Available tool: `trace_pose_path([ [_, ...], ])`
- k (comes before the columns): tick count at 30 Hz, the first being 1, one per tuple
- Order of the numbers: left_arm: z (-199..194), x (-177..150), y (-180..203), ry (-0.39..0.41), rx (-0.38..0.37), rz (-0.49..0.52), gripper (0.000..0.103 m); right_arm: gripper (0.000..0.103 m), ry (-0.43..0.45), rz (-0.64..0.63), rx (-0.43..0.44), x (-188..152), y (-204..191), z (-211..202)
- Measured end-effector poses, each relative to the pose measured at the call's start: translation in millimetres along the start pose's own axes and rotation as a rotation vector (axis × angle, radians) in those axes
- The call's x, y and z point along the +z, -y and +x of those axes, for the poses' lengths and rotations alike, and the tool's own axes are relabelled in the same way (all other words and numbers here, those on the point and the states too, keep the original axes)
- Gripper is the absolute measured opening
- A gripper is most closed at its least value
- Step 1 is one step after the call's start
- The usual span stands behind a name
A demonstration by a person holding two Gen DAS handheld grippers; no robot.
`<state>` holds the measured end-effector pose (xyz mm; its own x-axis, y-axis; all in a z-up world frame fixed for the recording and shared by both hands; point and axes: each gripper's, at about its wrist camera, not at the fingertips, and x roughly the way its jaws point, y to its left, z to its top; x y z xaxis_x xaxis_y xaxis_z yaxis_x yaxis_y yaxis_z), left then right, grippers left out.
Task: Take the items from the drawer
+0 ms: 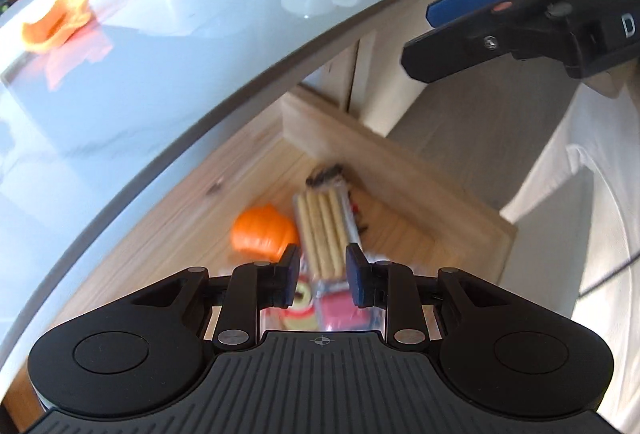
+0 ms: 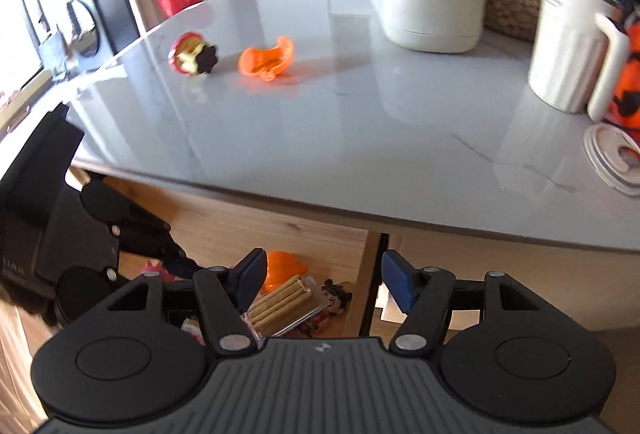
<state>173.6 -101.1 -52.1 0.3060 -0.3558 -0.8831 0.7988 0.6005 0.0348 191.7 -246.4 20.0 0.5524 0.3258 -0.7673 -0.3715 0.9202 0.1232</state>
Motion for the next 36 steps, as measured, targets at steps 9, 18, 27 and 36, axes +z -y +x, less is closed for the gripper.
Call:
trace_pose_path([
  [9, 55.3, 16.6, 17.3, -0.142, 0.100, 0.049, 0.041, 0.064, 0.014, 0.086, -0.022, -7.2, 18.5, -2.6],
  [18, 63.9, 21.9, 12.7, -0.166, 0.049, 0.001, 0.042, 0.064, 0.012, 0.114, -0.015, -12.7, 27.0, -5.8],
  [27, -35.4, -1.1, 2.4, -0.074, -0.018, 0.060, 0.035, 0.064, -0.016, 0.007, -0.045, -17.7, 8.2, 2.0],
  [36, -86.7, -82.2, -46.8, -0.004, 0.033, -0.091, 0.035, 0.064, -0.392, -0.124, 0.077, -9.5, -50.9, 59.0],
])
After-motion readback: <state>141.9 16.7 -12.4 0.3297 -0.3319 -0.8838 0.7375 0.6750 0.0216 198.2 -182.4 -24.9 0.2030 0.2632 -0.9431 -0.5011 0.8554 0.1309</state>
